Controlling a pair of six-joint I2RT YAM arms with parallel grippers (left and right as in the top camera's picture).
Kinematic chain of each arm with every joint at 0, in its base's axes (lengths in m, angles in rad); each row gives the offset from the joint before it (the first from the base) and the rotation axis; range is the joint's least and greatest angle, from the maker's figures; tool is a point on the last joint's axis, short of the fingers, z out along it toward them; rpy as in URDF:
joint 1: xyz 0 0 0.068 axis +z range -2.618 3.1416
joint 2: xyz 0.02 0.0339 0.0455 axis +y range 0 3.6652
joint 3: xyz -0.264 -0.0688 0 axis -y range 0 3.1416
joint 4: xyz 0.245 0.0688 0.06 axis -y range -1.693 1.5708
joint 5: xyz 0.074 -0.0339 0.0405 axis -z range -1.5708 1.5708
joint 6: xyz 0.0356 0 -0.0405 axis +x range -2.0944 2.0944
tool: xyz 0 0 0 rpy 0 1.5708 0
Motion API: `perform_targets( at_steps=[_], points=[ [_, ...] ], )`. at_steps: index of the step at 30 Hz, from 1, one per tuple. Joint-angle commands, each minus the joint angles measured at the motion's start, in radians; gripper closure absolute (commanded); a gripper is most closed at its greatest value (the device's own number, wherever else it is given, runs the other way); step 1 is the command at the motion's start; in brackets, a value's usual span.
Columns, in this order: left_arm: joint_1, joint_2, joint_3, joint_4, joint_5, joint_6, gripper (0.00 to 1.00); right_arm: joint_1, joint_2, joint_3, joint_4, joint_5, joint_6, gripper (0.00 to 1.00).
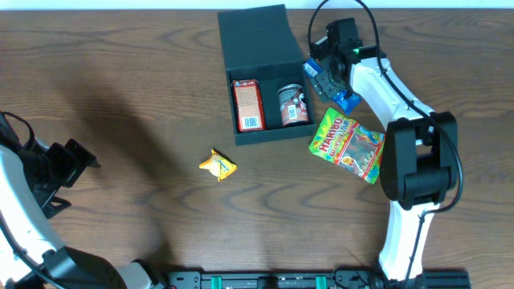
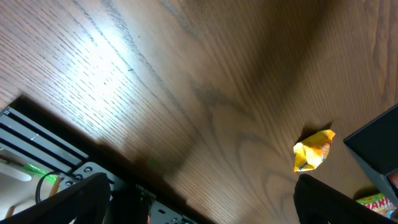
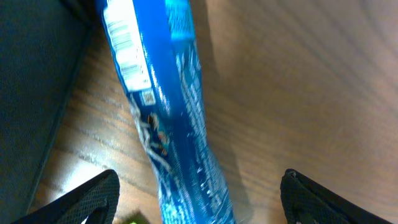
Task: Pack container
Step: 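Move the right gripper to the blue snack packet beside the box, then grasp the blue snack packet with the right gripper and lift it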
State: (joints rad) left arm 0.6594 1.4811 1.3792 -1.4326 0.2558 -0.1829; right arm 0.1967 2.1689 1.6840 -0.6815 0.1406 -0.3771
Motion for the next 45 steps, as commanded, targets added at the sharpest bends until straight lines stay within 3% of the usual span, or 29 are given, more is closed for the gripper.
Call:
perform_targets(
  at_steps=[1,9,31,45],
  points=[
    [0.004,-0.003,0.011,-0.003,-0.004,0.000,0.05,-0.007,0.016,0.005,0.022,-0.052,-0.032,0.16],
    [0.004,-0.003,0.011,-0.003,-0.004,0.000,0.05,-0.028,0.031,0.005,0.051,-0.096,-0.032,0.30],
    [0.004,-0.003,0.011,-0.003,-0.004,0.000,0.05,-0.042,0.037,-0.063,0.060,-0.227,-0.032,0.30],
    [0.004,-0.003,0.011,-0.003,-0.004,0.000,0.05,-0.043,0.037,-0.064,0.064,-0.228,-0.027,0.61]
  ],
)
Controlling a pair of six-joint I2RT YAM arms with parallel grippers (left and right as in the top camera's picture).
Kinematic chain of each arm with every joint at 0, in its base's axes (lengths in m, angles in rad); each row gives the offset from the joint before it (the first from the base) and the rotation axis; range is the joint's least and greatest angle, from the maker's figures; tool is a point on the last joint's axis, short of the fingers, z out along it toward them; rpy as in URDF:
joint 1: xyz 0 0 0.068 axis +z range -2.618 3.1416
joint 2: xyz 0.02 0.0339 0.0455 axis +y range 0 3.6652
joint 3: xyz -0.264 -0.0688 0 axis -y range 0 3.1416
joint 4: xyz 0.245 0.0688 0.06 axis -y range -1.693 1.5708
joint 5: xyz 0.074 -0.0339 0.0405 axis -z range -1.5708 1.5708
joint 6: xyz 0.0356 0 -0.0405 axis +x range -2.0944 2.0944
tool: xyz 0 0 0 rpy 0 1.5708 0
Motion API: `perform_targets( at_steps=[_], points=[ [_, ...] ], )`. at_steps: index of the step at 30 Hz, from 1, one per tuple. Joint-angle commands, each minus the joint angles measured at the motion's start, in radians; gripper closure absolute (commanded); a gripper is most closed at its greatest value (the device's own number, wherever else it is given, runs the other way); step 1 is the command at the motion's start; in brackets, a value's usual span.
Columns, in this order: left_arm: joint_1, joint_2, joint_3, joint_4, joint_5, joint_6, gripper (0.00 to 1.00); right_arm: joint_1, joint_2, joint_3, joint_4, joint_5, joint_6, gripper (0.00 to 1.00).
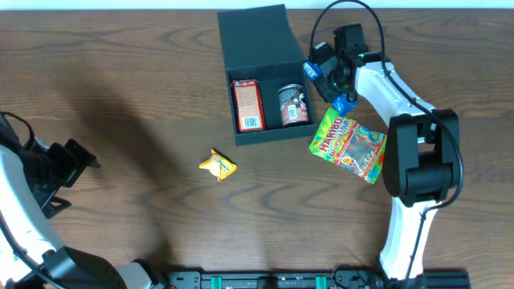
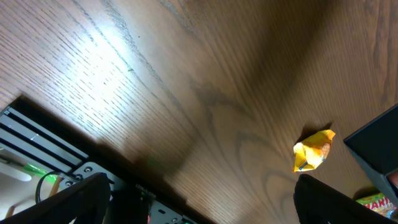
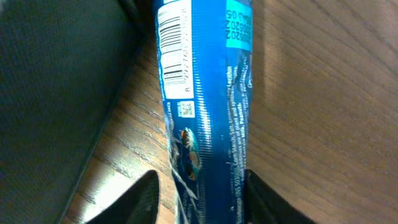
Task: Pack container
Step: 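Grasp the blue snack packet with the right gripper and lift it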
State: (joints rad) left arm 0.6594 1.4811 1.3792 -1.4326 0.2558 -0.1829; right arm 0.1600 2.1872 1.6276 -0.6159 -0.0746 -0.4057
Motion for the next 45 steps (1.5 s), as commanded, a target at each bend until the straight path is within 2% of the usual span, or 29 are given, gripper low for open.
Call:
perform_targets(
  at_steps=[1,10,13,22,29,35,41,45],
  points=[
    [0.004,-0.003,0.011,-0.003,-0.004,0.000,0.05,-0.006,0.019,-0.008,-0.002,-0.012,0.007,0.62],
    [0.004,-0.003,0.011,-0.003,-0.004,0.000,0.05,-0.007,-0.013,-0.008,-0.002,-0.012,0.047,0.69],
    [0.004,-0.003,0.011,-0.003,-0.004,0.000,0.05,-0.011,-0.059,-0.008,-0.005,-0.013,0.066,0.75],
    [0.004,-0.003,0.011,-0.003,-0.004,0.000,0.05,-0.031,-0.190,-0.008,-0.047,-0.012,0.099,0.83],
    [0.004,-0.003,0.011,-0.003,-0.004,0.000,0.05,-0.027,-0.279,-0.008,-0.082,-0.072,0.153,0.82],
    [0.004,-0.004,0.011,-0.003,-0.004,0.000,0.05,0.004,-0.355,-0.008,-0.130,-0.098,0.299,0.83],
    [0.004,-0.003,0.011,-0.003,-0.004,0.000,0.05,0.109,-0.383,-0.009,-0.158,-0.097,0.393,0.83],
    [0.004,-0.004,0.011,-0.003,-0.004,0.000,0.05,0.187,-0.383,-0.009,-0.166,0.007,0.520,0.87]
  ],
)
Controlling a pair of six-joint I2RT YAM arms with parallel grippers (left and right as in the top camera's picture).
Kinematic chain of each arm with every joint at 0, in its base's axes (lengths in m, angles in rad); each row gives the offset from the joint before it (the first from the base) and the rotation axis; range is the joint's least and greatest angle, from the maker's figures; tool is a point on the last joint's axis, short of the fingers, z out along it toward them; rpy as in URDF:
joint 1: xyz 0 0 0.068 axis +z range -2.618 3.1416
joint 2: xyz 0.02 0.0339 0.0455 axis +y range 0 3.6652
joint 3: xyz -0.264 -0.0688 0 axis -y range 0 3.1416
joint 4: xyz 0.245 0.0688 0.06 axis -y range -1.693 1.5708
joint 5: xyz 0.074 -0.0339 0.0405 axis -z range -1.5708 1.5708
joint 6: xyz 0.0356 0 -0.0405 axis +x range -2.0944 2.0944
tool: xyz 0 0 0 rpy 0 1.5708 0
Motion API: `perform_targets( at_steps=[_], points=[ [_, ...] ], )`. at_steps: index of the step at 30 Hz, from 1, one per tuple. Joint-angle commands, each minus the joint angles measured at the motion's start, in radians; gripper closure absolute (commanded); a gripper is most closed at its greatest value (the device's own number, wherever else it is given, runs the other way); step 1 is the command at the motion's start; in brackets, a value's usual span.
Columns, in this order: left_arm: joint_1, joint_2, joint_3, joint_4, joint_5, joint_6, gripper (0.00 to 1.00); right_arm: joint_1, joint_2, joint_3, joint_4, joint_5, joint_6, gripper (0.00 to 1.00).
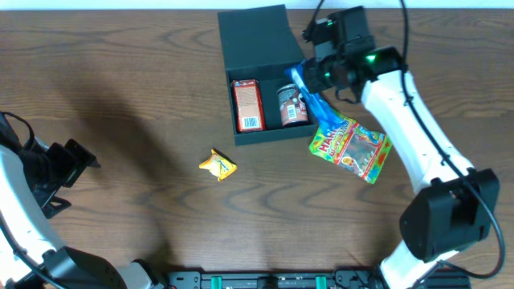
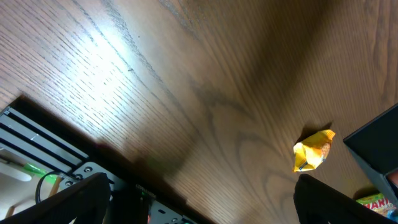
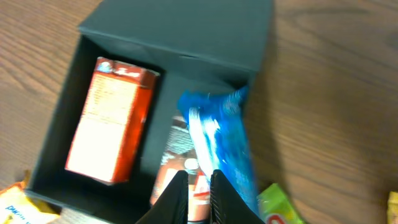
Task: Pack container
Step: 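Grasp the blue snack packet with the right gripper and lift it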
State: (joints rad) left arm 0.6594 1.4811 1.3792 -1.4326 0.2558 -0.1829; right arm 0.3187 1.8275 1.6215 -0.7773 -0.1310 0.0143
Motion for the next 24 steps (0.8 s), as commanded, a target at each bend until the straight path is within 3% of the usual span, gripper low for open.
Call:
perform_targets(
  at_steps=[1,12,15,18,21,24],
  points=[
    [0.004,-0.003,0.011,-0.003,-0.004,0.000,0.05,0.047,-0.023,-0.004,-0.005,0.111,0.122,0.86],
    [0.004,-0.003,0.011,-0.003,-0.004,0.000,0.05,0.089,-0.023,-0.027,-0.103,0.652,0.115,0.67],
    [0.004,-0.003,0.011,-0.003,-0.004,0.000,0.05,0.060,-0.023,-0.098,-0.048,0.623,0.146,0.65],
    [0.004,-0.003,0.011,-0.003,-0.004,0.000,0.05,0.012,-0.023,-0.169,0.046,0.473,0.197,0.62],
    [0.004,-0.003,0.011,-0.003,-0.004,0.000,0.05,-0.061,-0.020,-0.222,0.139,0.268,0.331,0.63],
    [0.004,-0.003,0.011,-0.003,-0.004,0.000,0.05,-0.097,-0.005,-0.223,0.187,0.207,0.419,0.61]
  ],
)
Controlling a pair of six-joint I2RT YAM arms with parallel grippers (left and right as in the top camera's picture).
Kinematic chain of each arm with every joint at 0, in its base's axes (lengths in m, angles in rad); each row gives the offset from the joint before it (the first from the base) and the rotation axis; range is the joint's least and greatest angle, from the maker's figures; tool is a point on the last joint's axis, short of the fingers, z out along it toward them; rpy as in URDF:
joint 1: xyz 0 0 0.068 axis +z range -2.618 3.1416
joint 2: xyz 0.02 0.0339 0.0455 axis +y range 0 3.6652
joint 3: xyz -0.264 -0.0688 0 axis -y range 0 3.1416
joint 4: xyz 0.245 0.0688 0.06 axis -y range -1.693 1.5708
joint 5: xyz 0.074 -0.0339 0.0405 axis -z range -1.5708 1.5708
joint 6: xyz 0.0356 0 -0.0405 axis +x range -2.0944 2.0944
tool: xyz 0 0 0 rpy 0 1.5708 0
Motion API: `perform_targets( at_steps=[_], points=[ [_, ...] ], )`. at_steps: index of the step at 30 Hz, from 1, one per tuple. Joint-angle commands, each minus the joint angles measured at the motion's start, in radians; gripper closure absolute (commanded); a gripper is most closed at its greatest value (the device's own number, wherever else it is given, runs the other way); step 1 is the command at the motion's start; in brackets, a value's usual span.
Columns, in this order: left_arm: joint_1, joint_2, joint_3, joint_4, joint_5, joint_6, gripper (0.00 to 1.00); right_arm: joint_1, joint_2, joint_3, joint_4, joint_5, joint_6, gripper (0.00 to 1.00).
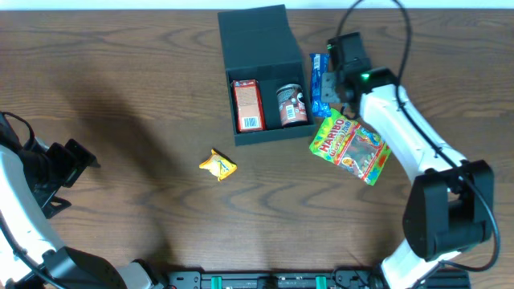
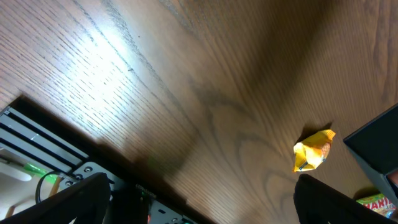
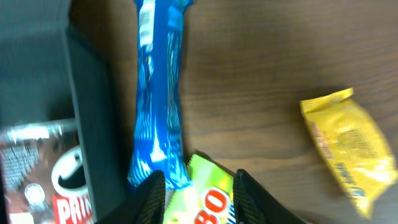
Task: Pack container
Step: 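Grasp the blue snack packet with the right gripper and lift it, then carry the blue packet over the box and lower it in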
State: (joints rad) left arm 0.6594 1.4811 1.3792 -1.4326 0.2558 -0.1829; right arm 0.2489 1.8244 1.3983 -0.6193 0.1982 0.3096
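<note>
The black box (image 1: 227,96) stands open, lid back, holding a red carton (image 1: 247,104) and a can (image 1: 293,104). A blue packet (image 1: 319,83) lies flat on the table along the box's right wall, also seen as the blue packet (image 3: 158,93). My right gripper (image 3: 200,200) is open just above the packet's near end and a corner of the Haribo bag (image 3: 214,196). It holds nothing. My left gripper (image 2: 199,208) is open and empty at the far left, away from a crumpled yellow wrapper (image 2: 314,150).
The Haribo bag (image 1: 349,144) lies right of the box. A yellow packet (image 3: 351,152) rests on the table to the right, hidden under my arm in the overhead view. The yellow wrapper (image 1: 218,165) lies in front of the box.
My right gripper held the blue packet over the box's can compartment. Now the packet lies on the table outside the box's right wall, and the gripper is open above it.
My right gripper stood open around the blue packet beside the box, then closer around it. Then it held the packet above the open box. Now the packet is back on the table right of the box, let go. The left arm stayed still.
</note>
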Motion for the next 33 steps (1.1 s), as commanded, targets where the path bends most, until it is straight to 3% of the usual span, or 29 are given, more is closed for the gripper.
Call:
perform_targets(
  at_steps=[1,5,11,22,33],
  points=[
    [0.004,-0.003,0.011,-0.003,-0.004,0.000,0.05,-0.034,0.005,0.000,0.059,-0.168,0.119,0.57],
    [0.004,-0.003,0.011,-0.003,-0.004,0.000,0.05,-0.055,0.036,0.002,0.089,-0.269,0.108,0.50],
    [0.004,-0.003,0.011,-0.003,-0.004,0.000,0.05,-0.058,0.159,0.050,0.051,-0.277,0.131,0.51],
    [0.004,-0.003,0.011,-0.003,-0.004,0.000,0.05,-0.058,0.237,0.055,0.224,-0.200,0.054,0.43],
    [0.004,-0.003,0.011,-0.003,-0.004,0.000,0.05,-0.058,0.301,0.055,0.296,-0.146,0.049,0.43]
  ],
)
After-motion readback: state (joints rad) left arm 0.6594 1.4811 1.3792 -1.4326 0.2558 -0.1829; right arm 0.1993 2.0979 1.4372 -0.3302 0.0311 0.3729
